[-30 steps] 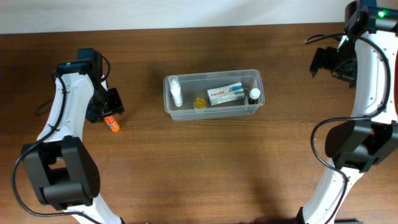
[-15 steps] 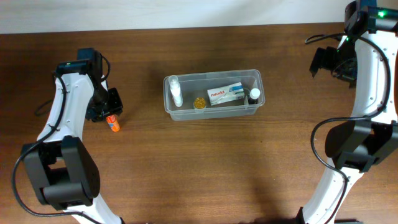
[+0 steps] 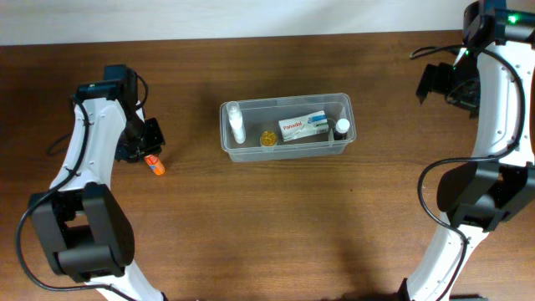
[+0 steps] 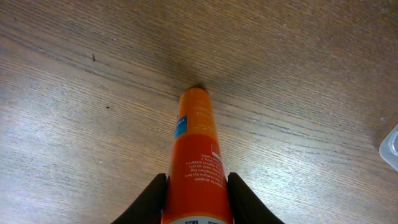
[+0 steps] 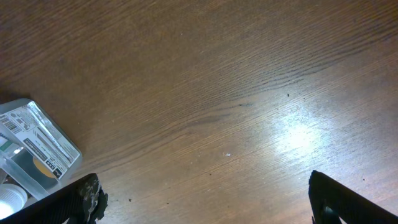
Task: Pack container
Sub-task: 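Lift the orange tube and carry it over the container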
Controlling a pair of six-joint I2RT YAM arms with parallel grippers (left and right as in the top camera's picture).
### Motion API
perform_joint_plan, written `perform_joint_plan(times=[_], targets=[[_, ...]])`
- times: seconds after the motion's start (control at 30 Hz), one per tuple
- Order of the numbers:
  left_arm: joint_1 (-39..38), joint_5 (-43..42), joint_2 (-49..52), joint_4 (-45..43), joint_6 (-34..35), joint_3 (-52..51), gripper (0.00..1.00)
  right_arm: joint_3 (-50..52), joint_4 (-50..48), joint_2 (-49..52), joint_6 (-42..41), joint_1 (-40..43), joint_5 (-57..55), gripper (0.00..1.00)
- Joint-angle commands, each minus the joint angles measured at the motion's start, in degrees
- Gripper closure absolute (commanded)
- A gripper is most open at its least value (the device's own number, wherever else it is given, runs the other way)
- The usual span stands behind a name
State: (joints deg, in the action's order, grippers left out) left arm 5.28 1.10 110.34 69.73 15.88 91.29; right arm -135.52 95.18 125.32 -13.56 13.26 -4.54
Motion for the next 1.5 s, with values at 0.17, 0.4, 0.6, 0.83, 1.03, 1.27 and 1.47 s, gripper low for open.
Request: perform_joint_plan(times=[0.17, 0.4, 0.6, 0.83, 1.03, 1.27, 1.47], targets=[[0.13, 0.59, -1.75, 1.36, -0.11, 2.62, 0.73, -0.02, -0.02, -0.17, -0.44, 0.33, -0.66, 0.02], [0.09, 0.33, -1.75, 6.99, -0.13, 13.18, 0.73, -0.02, -0.02, -0.17, -0.44, 0.33, -0.66, 0.02], [-1.14, -1.03, -1.75, 13.16, -0.13, 29.64, 0.74, -0.02, -0.02, -0.17, -0.44, 0.33, -0.66, 0.02], [-8.44, -5.11, -1.75, 17.4, -0.52, 45.33, 0.74, -0.02, -0.02, -0.17, -0.44, 0.33, -0.66, 0.02], [-20.26, -6.25, -1.75, 17.07, -0.81, 49.9, 0.74, -0.02, -0.02, -0.17, -0.44, 0.33, -0.66, 0.02], [-31.43, -2.16, -1.46, 15.15, -0.92, 48.15, 0.74, -0.02, -0.02, -0.17, -0.44, 0.33, -0.66, 0.02], [-36.74, -2.19, -0.48, 10.14, -0.94, 42.8, 0.74, -0.02, -0.02, -0.17, -0.44, 0.33, -0.66, 0.02]])
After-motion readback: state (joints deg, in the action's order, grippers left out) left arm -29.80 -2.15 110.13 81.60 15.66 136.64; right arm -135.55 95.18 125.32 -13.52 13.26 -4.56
